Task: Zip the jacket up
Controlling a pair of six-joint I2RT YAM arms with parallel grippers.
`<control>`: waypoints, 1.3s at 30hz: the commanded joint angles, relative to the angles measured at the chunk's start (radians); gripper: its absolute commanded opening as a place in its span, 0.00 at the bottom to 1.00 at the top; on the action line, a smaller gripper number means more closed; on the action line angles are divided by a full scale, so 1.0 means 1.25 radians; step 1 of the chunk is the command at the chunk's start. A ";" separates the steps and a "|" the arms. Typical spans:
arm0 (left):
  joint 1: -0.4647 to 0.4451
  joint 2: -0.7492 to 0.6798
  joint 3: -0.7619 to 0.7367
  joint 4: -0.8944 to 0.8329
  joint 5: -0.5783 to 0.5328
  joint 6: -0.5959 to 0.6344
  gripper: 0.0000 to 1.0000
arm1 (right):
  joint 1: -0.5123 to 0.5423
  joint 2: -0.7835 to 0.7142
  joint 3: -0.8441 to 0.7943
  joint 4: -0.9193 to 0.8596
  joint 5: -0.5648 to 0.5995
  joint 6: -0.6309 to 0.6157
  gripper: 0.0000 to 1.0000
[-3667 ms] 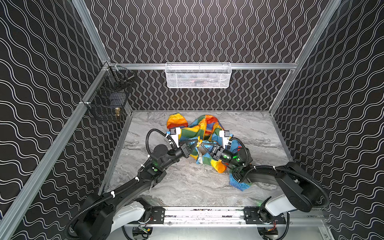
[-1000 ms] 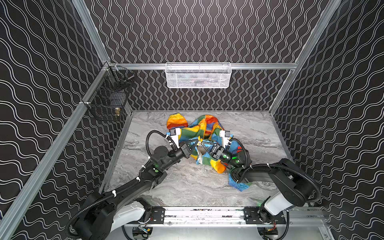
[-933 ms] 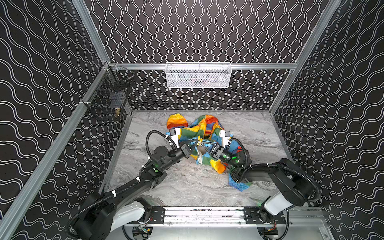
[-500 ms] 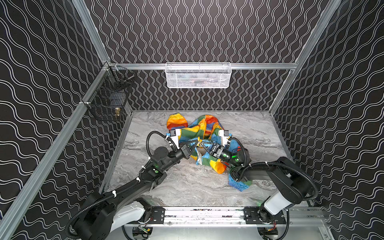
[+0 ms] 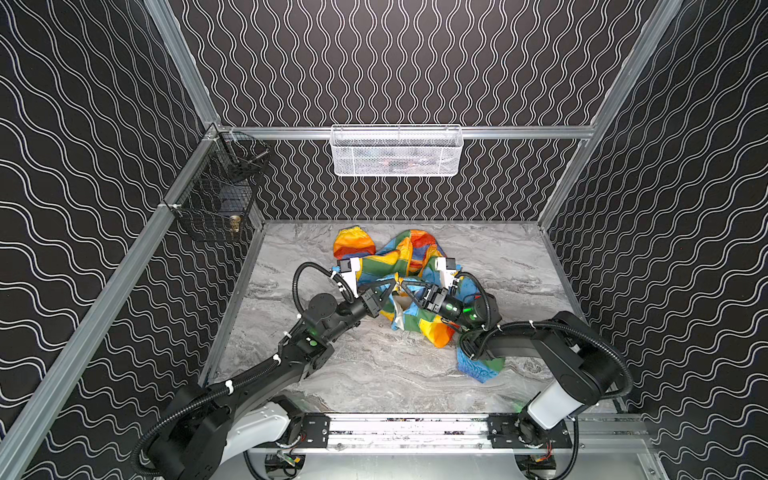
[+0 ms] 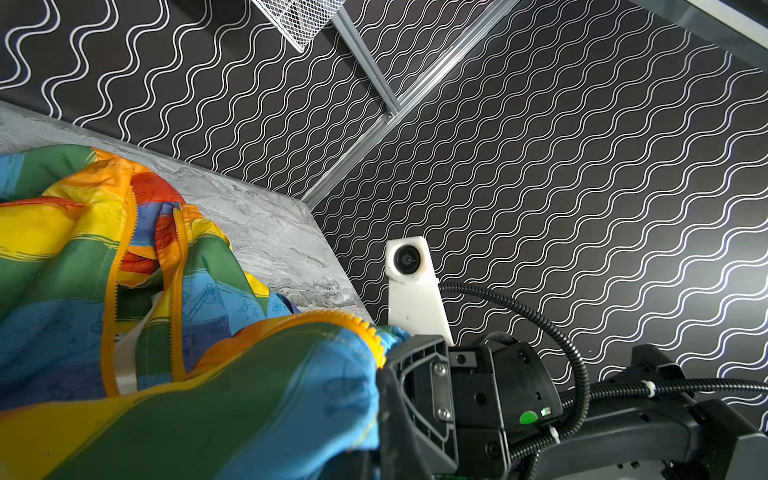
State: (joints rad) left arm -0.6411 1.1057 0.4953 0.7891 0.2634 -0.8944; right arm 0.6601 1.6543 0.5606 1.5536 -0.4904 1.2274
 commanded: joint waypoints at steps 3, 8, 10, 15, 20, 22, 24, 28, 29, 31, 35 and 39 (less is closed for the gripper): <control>-0.005 0.014 0.006 -0.002 0.032 -0.002 0.00 | 0.002 0.007 0.023 0.132 0.042 0.016 0.00; -0.008 0.032 0.016 0.005 0.038 -0.007 0.00 | 0.004 0.008 0.025 0.136 0.043 0.012 0.00; -0.007 0.036 0.016 -0.001 0.041 -0.007 0.00 | 0.003 0.004 0.019 0.138 0.049 0.008 0.00; -0.008 0.019 -0.001 -0.017 0.031 -0.006 0.00 | -0.003 -0.018 0.014 0.114 0.047 -0.008 0.00; -0.008 -0.001 -0.005 -0.043 0.031 -0.001 0.00 | -0.023 -0.025 0.014 0.116 0.035 0.011 0.00; -0.008 -0.006 -0.005 -0.050 0.031 -0.001 0.00 | -0.032 -0.027 0.011 0.114 0.033 0.019 0.00; -0.008 -0.007 -0.004 -0.052 0.034 -0.002 0.00 | -0.036 -0.026 0.007 0.122 0.032 0.028 0.00; -0.008 -0.007 -0.004 -0.051 0.034 -0.001 0.00 | -0.036 -0.012 0.015 0.138 0.027 0.061 0.00; -0.008 -0.006 -0.004 -0.047 0.032 -0.001 0.00 | -0.036 -0.012 0.018 0.139 0.024 0.067 0.00; -0.008 -0.003 -0.002 -0.039 0.033 -0.005 0.00 | -0.034 -0.005 0.024 0.138 0.021 0.081 0.00; -0.009 0.002 0.004 -0.030 0.036 -0.002 0.00 | -0.034 -0.006 0.031 0.138 0.017 0.097 0.00; -0.008 0.005 0.007 -0.031 0.032 -0.004 0.00 | -0.030 -0.015 0.039 0.125 0.014 0.101 0.00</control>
State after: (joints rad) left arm -0.6491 1.1076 0.4988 0.7784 0.2577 -0.8948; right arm 0.6235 1.6485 0.5877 1.5372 -0.5613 1.3281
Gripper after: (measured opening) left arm 0.057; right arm 0.053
